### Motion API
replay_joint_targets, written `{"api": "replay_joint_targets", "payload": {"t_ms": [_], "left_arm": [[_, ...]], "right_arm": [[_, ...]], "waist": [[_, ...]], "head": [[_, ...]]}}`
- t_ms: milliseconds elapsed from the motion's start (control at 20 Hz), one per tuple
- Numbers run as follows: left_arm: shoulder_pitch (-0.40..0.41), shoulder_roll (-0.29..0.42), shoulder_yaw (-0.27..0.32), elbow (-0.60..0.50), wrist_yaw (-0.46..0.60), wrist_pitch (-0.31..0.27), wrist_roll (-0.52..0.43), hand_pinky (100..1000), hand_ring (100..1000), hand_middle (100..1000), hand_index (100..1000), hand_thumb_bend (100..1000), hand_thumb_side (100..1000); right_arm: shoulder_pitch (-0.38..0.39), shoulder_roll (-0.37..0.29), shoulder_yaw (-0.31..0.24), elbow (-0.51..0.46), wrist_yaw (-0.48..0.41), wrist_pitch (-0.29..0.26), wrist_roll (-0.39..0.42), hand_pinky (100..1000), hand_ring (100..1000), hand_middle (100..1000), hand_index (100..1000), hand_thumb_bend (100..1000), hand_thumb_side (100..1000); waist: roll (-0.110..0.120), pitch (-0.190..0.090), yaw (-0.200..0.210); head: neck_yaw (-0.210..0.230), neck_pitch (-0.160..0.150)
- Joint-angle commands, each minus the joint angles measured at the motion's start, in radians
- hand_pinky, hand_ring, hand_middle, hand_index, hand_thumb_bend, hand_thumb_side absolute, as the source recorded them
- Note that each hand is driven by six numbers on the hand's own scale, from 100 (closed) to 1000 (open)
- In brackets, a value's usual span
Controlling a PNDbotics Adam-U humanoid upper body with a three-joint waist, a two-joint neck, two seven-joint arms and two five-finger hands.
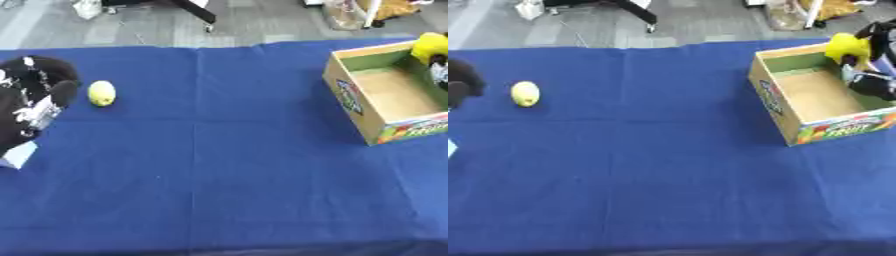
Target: Pick up the objects with one hand, pass them to the other hand, and then place them into the box on the other side of the table.
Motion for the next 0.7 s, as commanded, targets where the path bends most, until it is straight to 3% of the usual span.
{"api": "replay_joint_targets", "payload": {"t_ms": [50, 200, 350, 550, 700], "left_arm": [[-0.006, 0.012, 0.01, -0.012, -0.002, -0.002, -0.004, 719, 678, 613, 710, 412, 448], [-0.005, 0.01, 0.009, -0.011, -0.003, -0.002, -0.005, 719, 678, 613, 710, 413, 448], [-0.003, 0.009, 0.009, -0.01, -0.003, -0.003, -0.006, 719, 678, 613, 710, 414, 448], [0.0, 0.009, 0.01, -0.01, -0.003, -0.003, -0.005, 720, 679, 612, 710, 415, 449], [0.003, 0.008, 0.011, -0.008, -0.004, -0.003, -0.005, 720, 679, 612, 710, 416, 449]], "right_arm": [[-0.048, -0.009, 0.038, 0.077, 0.037, 0.054, 0.05, 749, 550, 541, 500, 100, 290], [-0.099, 0.011, 0.077, 0.165, 0.06, 0.108, 0.104, 778, 617, 612, 653, 141, 391], [-0.146, 0.031, 0.085, 0.247, 0.094, 0.136, 0.154, 789, 650, 646, 721, 204, 462], [-0.202, 0.047, 0.049, 0.355, 0.156, 0.124, 0.218, 796, 679, 677, 816, 316, 570], [-0.233, 0.052, 0.022, 0.437, 0.206, 0.105, 0.21, 794, 681, 678, 882, 408, 627]], "waist": [[-0.015, -0.021, 0.004], [-0.014, -0.023, 0.007], [-0.013, -0.024, 0.009], [-0.012, -0.026, 0.009], [-0.013, -0.027, 0.009]], "head": [[-0.025, -0.002], [-0.038, -0.002], [-0.049, -0.002], [-0.057, -0.002], [-0.061, -0.002]]}}
